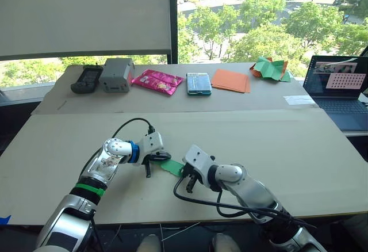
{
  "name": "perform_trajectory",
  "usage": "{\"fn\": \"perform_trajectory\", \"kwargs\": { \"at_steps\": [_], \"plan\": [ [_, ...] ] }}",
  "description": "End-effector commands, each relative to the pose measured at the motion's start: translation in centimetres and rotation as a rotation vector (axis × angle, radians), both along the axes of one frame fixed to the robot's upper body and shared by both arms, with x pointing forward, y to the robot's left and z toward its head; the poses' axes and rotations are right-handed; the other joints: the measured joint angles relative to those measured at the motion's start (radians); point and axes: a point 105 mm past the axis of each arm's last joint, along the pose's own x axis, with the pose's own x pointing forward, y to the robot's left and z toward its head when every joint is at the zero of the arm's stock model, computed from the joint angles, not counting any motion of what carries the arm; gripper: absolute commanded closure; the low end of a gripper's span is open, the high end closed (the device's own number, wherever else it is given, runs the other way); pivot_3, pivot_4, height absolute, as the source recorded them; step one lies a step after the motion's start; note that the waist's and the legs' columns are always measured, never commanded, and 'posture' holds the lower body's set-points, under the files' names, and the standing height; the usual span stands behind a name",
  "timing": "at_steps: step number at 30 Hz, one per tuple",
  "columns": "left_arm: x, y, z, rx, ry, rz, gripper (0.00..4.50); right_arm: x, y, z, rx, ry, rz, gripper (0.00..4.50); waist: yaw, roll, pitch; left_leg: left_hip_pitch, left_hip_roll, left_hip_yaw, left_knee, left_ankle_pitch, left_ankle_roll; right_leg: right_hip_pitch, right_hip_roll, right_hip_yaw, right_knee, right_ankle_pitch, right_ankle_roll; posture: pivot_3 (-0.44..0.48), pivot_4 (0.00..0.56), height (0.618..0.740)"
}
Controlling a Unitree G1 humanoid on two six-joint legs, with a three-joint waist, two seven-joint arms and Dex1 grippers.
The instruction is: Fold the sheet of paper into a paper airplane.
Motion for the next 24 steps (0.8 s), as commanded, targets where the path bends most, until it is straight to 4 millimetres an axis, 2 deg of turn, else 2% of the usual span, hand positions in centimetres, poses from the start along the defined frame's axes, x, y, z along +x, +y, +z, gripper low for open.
{"fn": "perform_trajectory", "kwargs": {
  "at_steps": [1,7,19,24],
  "plan": [
    [-0.9,4.6,-4.1,0.147,0.128,0.142,4.5,-0.6,-1.7,-2.9,-0.094,0.109,-0.039,4.49,-0.001,0.0,0.0,0.0,0.0,0.0,0.0,0.0,0.0,0.0,0.0,0.0,0.0,0.0,0.0,0.0,0.15,0.706],
    [-0.4,5.8,-3.8,0.149,0.113,0.193,4.5,-0.6,-1.7,-2.9,-0.096,0.111,-0.037,4.49,-0.001,0.001,0.0,0.001,0.0,0.0,0.0,0.0,0.0,0.0,0.0,0.0,0.0,0.0,0.0,0.0,0.15,0.706],
    [-0.4,6.3,-3.9,0.143,0.104,0.217,4.5,-0.6,-1.6,-2.9,-0.098,0.11,-0.032,4.49,-0.001,0.001,0.0,0.0,0.0,0.0,-0.001,-0.001,-0.001,-0.003,0.0,0.0,0.0,0.0,0.0,0.0,0.15,0.706],
    [0.0,6.9,-3.3,0.126,0.081,0.251,4.5,-0.5,-1.6,-2.9,-0.101,0.104,-0.03,4.49,-0.001,0.001,0.0,0.0,0.0,0.0,-0.001,-0.001,-0.001,-0.003,0.0,0.0,0.0,0.0,0.0,0.0,0.15,0.706]
  ]
}}
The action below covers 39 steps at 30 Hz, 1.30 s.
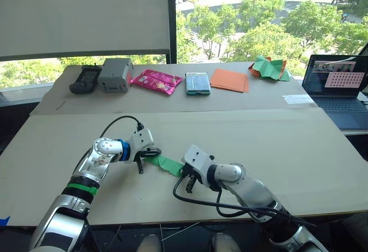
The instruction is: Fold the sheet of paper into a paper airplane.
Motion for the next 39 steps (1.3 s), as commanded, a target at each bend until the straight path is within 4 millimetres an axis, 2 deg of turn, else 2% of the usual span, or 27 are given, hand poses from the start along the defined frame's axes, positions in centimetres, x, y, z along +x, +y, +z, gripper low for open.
{"fn": "perform_trajectory", "kwargs": {
  "at_steps": [1,8,13,14,16,19,22,26,30,33,38,39],
  "plan": [
    [-1.0,4.2,-3.3,0.102,0.113,0.144,4.5,-0.6,-1.7,-3.0,-0.094,0.106,-0.039,4.49,0.0,0.0,0.0,0.0,0.0,0.0,0.0,0.0,0.0,0.0,0.0,0.0,0.0,0.0,0.0,0.0,0.15,0.706],
    [-0.4,4.3,-1.4,0.009,0.066,0.195,4.5,-0.2,-1.5,-2.3,-0.077,0.079,-0.022,4.49,0.0,0.0,0.0,-0.002,0.0,0.0,0.0,0.0,0.0,-0.004,0.0,0.0,0.0,0.0,0.0,0.0,0.15,0.706],
    [0.3,3.6,2.6,-0.207,0.007,0.262,4.5,0.2,-0.6,0.0,0.0,-0.011,0.035,4.49,0.0,-0.002,0.006,-0.004,0.0,0.0,-0.001,0.0,0.0,-0.006,0.0,0.0,0.0,0.0,0.0,0.0,0.15,0.706],
    [0.6,3.8,3.8,-0.277,-0.016,0.294,4.5,0.4,-0.5,0.7,0.017,-0.035,0.041,4.49,0.001,-0.003,0.009,-0.005,0.0,0.0,-0.001,0.0,0.0,-0.007,0.0,0.0,0.0,0.0,0.0,0.0,0.15,0.706],
    [0.7,4.0,5.1,-0.35,-0.037,0.331,4.5,0.6,-0.4,1.5,0.037,-0.061,0.048,4.49,0.005,-0.006,0.014,-0.006,0.0,0.0,-0.001,0.0,0.0,-0.008,0.0,0.0,0.0,0.0,0.0,0.0,0.15,0.706],
    [-0.6,4.1,7.3,-0.436,-0.029,0.307,4.5,0.9,-0.4,4.0,0.105,-0.109,0.045,4.49,0.007,-0.009,0.018,-0.008,0.0,0.0,-0.001,0.0,0.0,-0.009,0.0,-0.001,0.0,0.0,0.0,0.0,0.15,0.706],
    [-3.2,4.4,8.6,-0.491,0.023,0.261,4.5,0.9,-0.7,7.5,0.202,-0.157,0.036,4.49,0.005,-0.009,0.02,-0.012,0.0,0.0,-0.001,0.0,0.0,-0.011,0.0,-0.001,-0.001,0.001,0.0,0.0,0.15,0.706],
    [-6.6,4.7,7.6,-0.457,0.114,0.228,4.5,0.2,-1.6,10.3,0.273,-0.19,0.02,4.49,0.006,-0.008,0.021,-0.012,0.0,0.0,-0.002,0.0,0.0,-0.012,0.001,-0.001,0.0,0.001,0.0,0.0,0.15,0.706],
    [-8.1,5.1,7.4,-0.455,0.123,0.259,4.5,-1.1,-2.6,10.8,0.282,-0.207,0.0,4.49,0.019,-0.006,0.023,-0.012,0.0,0.0,-0.002,0.0,0.0,-0.013,0.0,-0.001,-0.001,0.001,0.0,0.0,0.15,0.706],
    [-8.2,5.0,7.9,-0.501,0.101,0.304,4.5,-2.0,-3.5,10.2,0.26,-0.247,-0.023,3.6,0.029,-0.004,0.024,-0.016,0.001,0.0,-0.002,0.0,0.0,-0.014,0.0,-0.002,-0.009,0.0,0.0,0.0,0.15,0.706],
    [-9.2,4.6,6.6,-0.511,0.147,0.338,4.5,-3.0,-4.8,8.1,0.23,-0.258,-0.052,1.86,0.023,-0.002,0.025,-0.022,-0.004,0.006,0.0,0.0,0.0,-0.021,-0.01,-0.006,-0.024,0.001,0.0,0.0,0.15,0.706],
    [-9.3,4.5,6.4,-0.524,0.16,0.342,4.24,-3.3,-5.0,7.4,0.203,-0.25,-0.048,1.51,0.022,-0.003,0.025,-0.022,-0.004,0.007,0.0,0.0,0.0,-0.022,-0.012,-0.008,-0.024,0.001,0.0,0.0,0.15,0.706]
  ]
}}
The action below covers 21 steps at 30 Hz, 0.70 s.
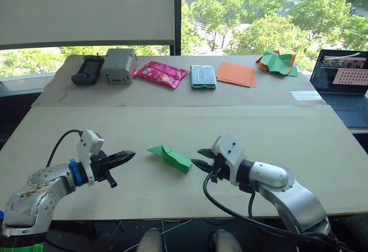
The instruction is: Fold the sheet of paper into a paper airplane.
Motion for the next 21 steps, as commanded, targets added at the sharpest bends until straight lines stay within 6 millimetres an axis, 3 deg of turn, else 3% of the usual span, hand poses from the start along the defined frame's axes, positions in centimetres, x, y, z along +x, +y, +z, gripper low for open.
{"fn": "perform_trajectory", "kwargs": {
  "at_steps": [1,5,13,18,21],
  "plan": [
    [-0.4,-0.4,0.4,-0.022,-0.003,-0.002,3.97,-0.9,-0.1,0.2,-0.031,-0.068,0.029,1.22,-0.002,0.0,0.0,0.0,0.0,0.0,0.001,0.0,0.0,-0.001,-0.001,-0.001,0.0,0.0,0.0,0.0,0.15,0.706],
    [-0.4,-0.3,0.3,-0.021,0.0,-0.005,2.65,-1.4,-0.1,-0.3,-0.046,-0.061,0.051,0.0,0.001,-0.001,0.001,0.003,0.002,0.001,0.002,0.0,0.0,-0.002,-0.001,-0.003,0.001,0.0,0.001,0.0,0.15,0.706],
    [-0.5,-0.8,-0.1,0.001,0.005,-0.031,0.05,-3.5,2.0,-1.0,-0.003,0.034,0.21,0.0,0.009,-0.002,0.0,0.004,0.001,0.001,0.002,0.0,0.0,-0.001,-0.001,-0.003,0.001,0.0,0.001,0.0,0.15,0.706],
    [-0.6,-1.0,-0.3,0.001,0.012,-0.048,0.05,-4.2,3.6,-1.6,0.077,0.174,0.328,0.0,0.009,-0.002,0.0,0.004,0.001,0.001,0.002,0.0,0.0,-0.001,-0.001,-0.003,0.002,0.001,0.001,0.0,0.15,0.706],
    [-0.7,-1.3,-0.5,0.007,0.015,-0.066,0.05,-2.5,4.3,-1.7,0.112,0.186,0.316,0.0,0.009,-0.004,-0.001,0.005,0.002,0.001,0.002,0.0,0.0,-0.001,-0.001,-0.003,0.004,0.001,0.001,0.0,0.15,0.706]
  ]
}}
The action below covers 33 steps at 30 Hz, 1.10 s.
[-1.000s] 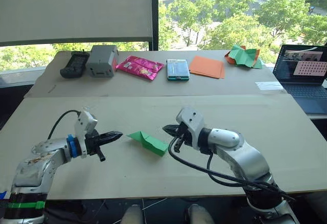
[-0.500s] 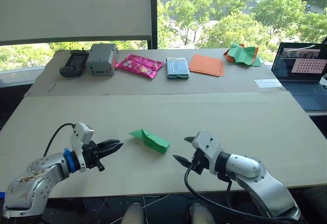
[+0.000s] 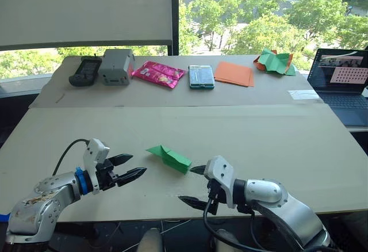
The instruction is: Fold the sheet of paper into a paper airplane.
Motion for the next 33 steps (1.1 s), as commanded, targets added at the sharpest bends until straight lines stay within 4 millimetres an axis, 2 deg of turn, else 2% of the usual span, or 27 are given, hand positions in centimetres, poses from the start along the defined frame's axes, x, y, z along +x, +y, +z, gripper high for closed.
{"fn": "perform_trajectory", "kwargs": {
  "at_steps": [1,5,10,13,16,18,20,23,25,28,31,33],
  "plan": [
    [-0.1,-0.5,0.7,0.017,-0.038,-0.037,0.05,1.3,0.8,0.2,0.029,-0.002,0.007,0.0,0.0,0.0,0.0,0.0,0.0,0.0,0.0,0.0,0.0,0.0,0.0,0.0,0.0,0.0,0.0,0.0,0.15,0.706],
    [0.4,-0.5,1.2,0.011,-0.062,-0.026,0.05,3.9,1.2,0.8,0.046,-0.051,-0.043,0.0,0.003,0.0,0.0,-0.001,0.0,0.0,0.001,0.0,0.0,0.0,0.0,0.0,0.004,0.0,0.0,0.0,0.15,0.706],
    [0.5,-0.9,1.6,0.004,-0.08,-0.032,0.05,6.2,0.7,1.5,0.055,-0.092,-0.099,0.0,0.002,0.0,-0.001,0.0,0.0,0.0,0.002,0.001,0.001,0.001,0.001,0.0,0.006,0.007,0.0,0.0,0.15,0.706],
    [0.6,-1.1,1.8,-0.002,-0.093,-0.035,0.05,6.9,0.4,1.9,0.072,-0.091,-0.115,0.0,0.002,0.0,-0.001,0.0,0.0,0.0,0.001,0.001,0.001,0.001,0.001,0.0,0.007,0.01,0.0,0.0,0.15,0.706],
    [0.8,-1.0,1.8,-0.003,-0.094,-0.03,0.05,7.1,0.2,1.4,0.037,-0.102,-0.115,0.0,0.001,0.0,-0.001,0.001,0.0,-0.001,0.001,0.001,0.002,0.002,0.002,0.001,0.007,0.011,0.0,0.0,0.15,0.706],
    [0.7,-1.1,1.9,-0.005,-0.095,-0.033,0.05,6.3,0.2,2.6,0.084,-0.125,-0.073,0.0,0.001,0.0,-0.001,0.001,0.0,-0.001,0.001,0.001,0.002,0.002,0.002,0.001,0.008,0.011,0.0,0.0,0.15,0.706],
    [0.7,-1.0,1.9,-0.004,-0.095,-0.034,0.05,4.0,0.8,3.7,0.131,-0.092,0.046,0.0,0.002,0.0,-0.001,0.0,0.0,-0.001,0.001,0.001,0.002,0.002,0.002,0.001,0.008,0.011,0.0,0.0,0.15,0.706],
    [0.5,-0.9,1.7,0.0,-0.083,-0.043,0.05,-0.2,2.0,2.7,0.091,0.018,0.251,0.0,0.001,0.0,-0.002,0.001,0.0,-0.001,0.002,0.001,0.002,0.004,0.002,0.001,0.008,0.011,0.0,0.0,0.15,0.706],
    [0.2,-1.1,1.5,0.005,-0.072,-0.058,0.05,-1.5,2.4,1.8,0.064,0.07,0.309,0.0,0.001,-0.001,-0.002,0.004,0.0,-0.001,0.001,0.001,0.002,0.006,0.002,0.001,0.008,0.011,0.0,0.0,0.15,0.706],
    [0.1,-1.4,1.3,0.004,-0.066,-0.071,0.05,-0.9,3.3,-0.2,0.019,0.08,0.27,0.0,-0.002,-0.001,-0.002,0.007,0.0,-0.001,0.001,0.001,0.001,0.008,0.002,0.001,0.008,0.011,0.0,0.0,0.15,0.706],
    [0.0,-1.6,1.4,0.006,-0.064,-0.084,0.05,1.5,3.4,-2.0,-0.034,0.086,0.13,0.0,-0.001,-0.001,-0.002,0.006,0.0,-0.001,0.001,0.001,0.001,0.007,0.002,0.001,0.007,0.011,0.0,0.0,0.15,0.706],
    [-0.1,-1.7,1.6,0.002,-0.062,-0.094,0.05,2.4,3.3,-2.4,-0.033,0.1,0.071,0.0,0.002,-0.001,-0.002,0.005,0.0,-0.001,0.001,0.001,0.001,0.006,0.002,0.001,0.007,0.011,0.0,0.0,0.15,0.706]
  ]
}}
